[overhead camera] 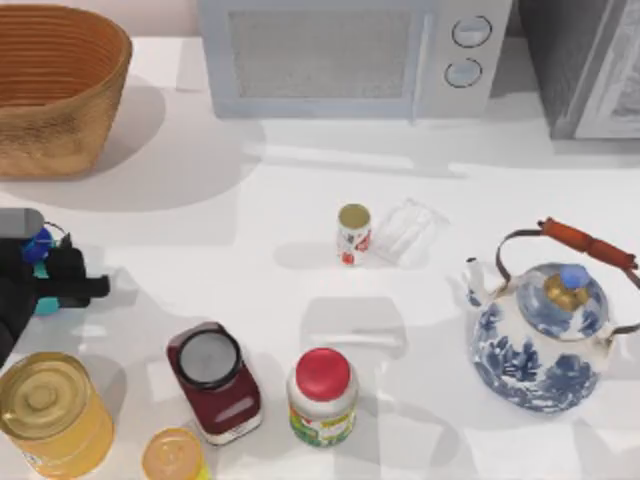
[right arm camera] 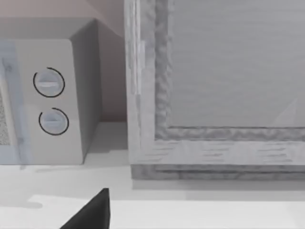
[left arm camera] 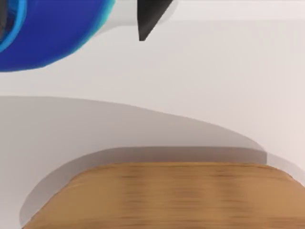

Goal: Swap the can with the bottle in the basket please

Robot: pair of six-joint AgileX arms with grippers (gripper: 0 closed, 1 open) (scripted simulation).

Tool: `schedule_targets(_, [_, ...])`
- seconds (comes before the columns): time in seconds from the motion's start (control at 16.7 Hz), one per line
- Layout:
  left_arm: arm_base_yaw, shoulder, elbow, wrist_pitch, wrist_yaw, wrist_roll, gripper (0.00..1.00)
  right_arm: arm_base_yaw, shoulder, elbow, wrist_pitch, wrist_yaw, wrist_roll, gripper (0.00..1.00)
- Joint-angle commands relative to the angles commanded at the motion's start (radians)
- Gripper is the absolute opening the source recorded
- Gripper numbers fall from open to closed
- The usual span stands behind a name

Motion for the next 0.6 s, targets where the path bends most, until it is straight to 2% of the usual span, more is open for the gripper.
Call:
schedule_targets(0.18, [0.005, -0.012, 0.003, -0.011, 0.008, 0.002, 0.00, 0.000, 0.000, 0.000, 0.000, 0.000, 0.000, 1.00])
schedule_targets(0.3, [0.022, -0.065, 0.025, -0.062, 0.046, 0.003, 0.00, 0.000, 0.000, 0.000, 0.000, 0.000, 0.000, 1.00])
schedule_targets(0.6, [0.078, -0.313, 0.193, -0.368, 0.198, 0.021, 0.00, 0.000, 0.000, 0.000, 0.000, 0.000, 0.000, 1.00])
